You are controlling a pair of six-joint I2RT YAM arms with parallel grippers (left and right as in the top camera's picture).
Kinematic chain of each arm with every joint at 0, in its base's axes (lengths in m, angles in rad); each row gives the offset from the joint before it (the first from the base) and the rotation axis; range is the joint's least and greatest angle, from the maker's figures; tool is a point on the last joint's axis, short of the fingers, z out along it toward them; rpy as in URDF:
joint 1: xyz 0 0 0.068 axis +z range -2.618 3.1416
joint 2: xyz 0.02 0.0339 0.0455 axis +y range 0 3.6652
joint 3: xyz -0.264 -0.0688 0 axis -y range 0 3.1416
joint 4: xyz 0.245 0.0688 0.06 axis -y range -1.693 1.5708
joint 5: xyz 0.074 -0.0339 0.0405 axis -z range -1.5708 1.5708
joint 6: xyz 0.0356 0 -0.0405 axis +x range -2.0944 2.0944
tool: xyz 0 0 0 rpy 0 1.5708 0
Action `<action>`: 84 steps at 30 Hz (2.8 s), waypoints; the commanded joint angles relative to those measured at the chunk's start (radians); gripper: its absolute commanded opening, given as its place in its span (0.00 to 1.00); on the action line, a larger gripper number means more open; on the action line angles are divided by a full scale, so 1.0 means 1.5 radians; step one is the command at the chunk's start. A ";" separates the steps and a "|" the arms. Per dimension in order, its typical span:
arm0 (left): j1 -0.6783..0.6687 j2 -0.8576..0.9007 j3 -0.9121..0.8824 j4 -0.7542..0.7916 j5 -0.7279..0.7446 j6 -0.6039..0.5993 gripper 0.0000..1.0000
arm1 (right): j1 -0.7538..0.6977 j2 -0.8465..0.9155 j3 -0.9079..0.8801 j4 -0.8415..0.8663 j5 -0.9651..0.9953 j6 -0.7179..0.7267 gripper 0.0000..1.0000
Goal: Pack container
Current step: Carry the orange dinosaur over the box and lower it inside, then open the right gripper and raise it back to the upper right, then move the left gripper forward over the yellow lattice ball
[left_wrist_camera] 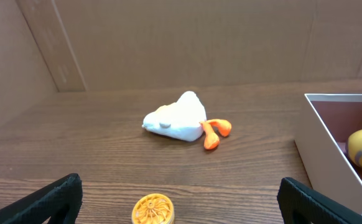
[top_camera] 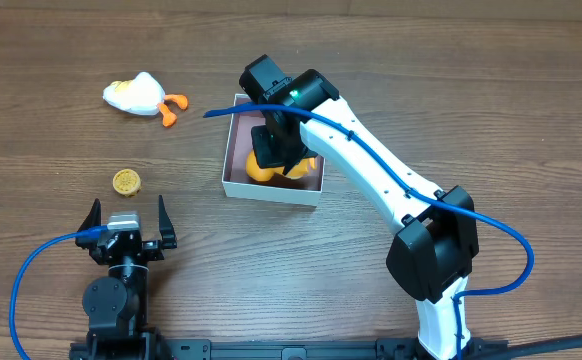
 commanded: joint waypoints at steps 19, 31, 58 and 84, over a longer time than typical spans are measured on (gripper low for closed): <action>0.004 -0.003 -0.002 0.003 -0.008 -0.010 1.00 | 0.004 -0.020 -0.067 0.020 0.051 0.004 0.04; 0.004 -0.003 -0.002 0.003 -0.008 -0.010 1.00 | 0.004 -0.020 -0.062 0.028 0.055 0.001 0.57; 0.004 -0.003 -0.002 0.003 -0.008 -0.010 1.00 | -0.373 -0.020 0.261 -0.061 0.158 0.027 1.00; 0.004 0.305 0.490 -0.337 0.060 -0.185 1.00 | -0.373 -0.020 0.261 -0.062 0.158 0.026 1.00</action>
